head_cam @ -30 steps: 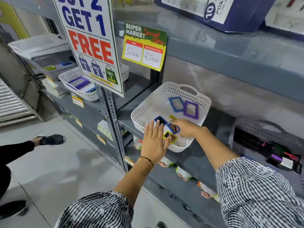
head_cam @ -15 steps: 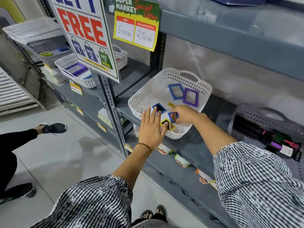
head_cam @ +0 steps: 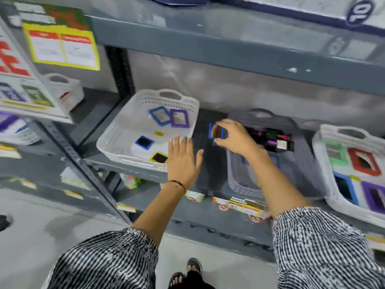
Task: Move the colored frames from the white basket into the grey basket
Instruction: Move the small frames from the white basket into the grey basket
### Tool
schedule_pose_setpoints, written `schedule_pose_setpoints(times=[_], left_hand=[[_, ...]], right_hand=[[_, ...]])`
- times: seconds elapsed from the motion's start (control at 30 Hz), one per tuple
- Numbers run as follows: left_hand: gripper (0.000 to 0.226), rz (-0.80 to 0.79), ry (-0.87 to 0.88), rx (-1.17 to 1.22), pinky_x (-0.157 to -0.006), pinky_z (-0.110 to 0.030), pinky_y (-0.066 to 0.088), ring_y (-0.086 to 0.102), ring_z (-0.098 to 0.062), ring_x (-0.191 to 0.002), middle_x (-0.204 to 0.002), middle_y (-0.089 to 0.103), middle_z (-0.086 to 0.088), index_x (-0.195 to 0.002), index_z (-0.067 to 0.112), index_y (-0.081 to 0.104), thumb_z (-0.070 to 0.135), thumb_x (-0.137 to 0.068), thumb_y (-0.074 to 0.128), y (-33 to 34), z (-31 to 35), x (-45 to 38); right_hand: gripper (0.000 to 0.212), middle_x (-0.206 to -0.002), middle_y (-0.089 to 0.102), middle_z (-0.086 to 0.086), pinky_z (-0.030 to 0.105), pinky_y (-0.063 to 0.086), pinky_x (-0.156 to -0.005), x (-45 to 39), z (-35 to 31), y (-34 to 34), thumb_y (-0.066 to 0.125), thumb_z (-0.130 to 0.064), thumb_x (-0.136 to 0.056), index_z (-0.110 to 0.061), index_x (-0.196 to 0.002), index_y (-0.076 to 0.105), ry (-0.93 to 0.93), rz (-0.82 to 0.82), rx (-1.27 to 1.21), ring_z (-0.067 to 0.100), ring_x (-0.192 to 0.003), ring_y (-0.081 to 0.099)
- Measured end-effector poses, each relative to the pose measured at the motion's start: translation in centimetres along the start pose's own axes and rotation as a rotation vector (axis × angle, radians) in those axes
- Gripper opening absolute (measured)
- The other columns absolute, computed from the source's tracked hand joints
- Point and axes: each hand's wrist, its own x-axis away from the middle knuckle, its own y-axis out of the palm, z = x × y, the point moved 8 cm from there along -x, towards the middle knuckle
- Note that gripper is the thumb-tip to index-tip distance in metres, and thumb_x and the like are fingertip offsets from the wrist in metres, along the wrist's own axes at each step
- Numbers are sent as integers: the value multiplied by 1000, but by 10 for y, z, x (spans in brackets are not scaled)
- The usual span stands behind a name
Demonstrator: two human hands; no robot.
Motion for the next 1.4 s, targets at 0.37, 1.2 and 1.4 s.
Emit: schedule_pose_setpoints(times=[0.37,1.2,1.4], left_hand=[[60,-96,9,-120,-115,-44,13,30,-35,-135,-142,38,-25,-134,-5,32,39,-94,28,36,11,7],[52,-103,34,-140,-114,-38,9,26,-33,-137,-146,33,-21,-134,-1,34,34,-96,35,37,12,10],[53,-109,40,-136,-114,-39,9,24,-33,-138,-147,32,-21,-135,-1,33,35,-97,33,37,13,10]], right_hand=[[9,-87,67,12,31,41,-69,64,121,-3,64,4,-72,2,-80,69,247,-138,65,27,-87,61],[8,-92,49,4,42,46,-85,54,138,19,61,2,-79,-1,-86,62,226,-216,79,22,-85,49],[8,-95,51,6,42,45,-86,54,140,20,62,0,-79,0,-87,62,235,-219,75,25,-90,51]])
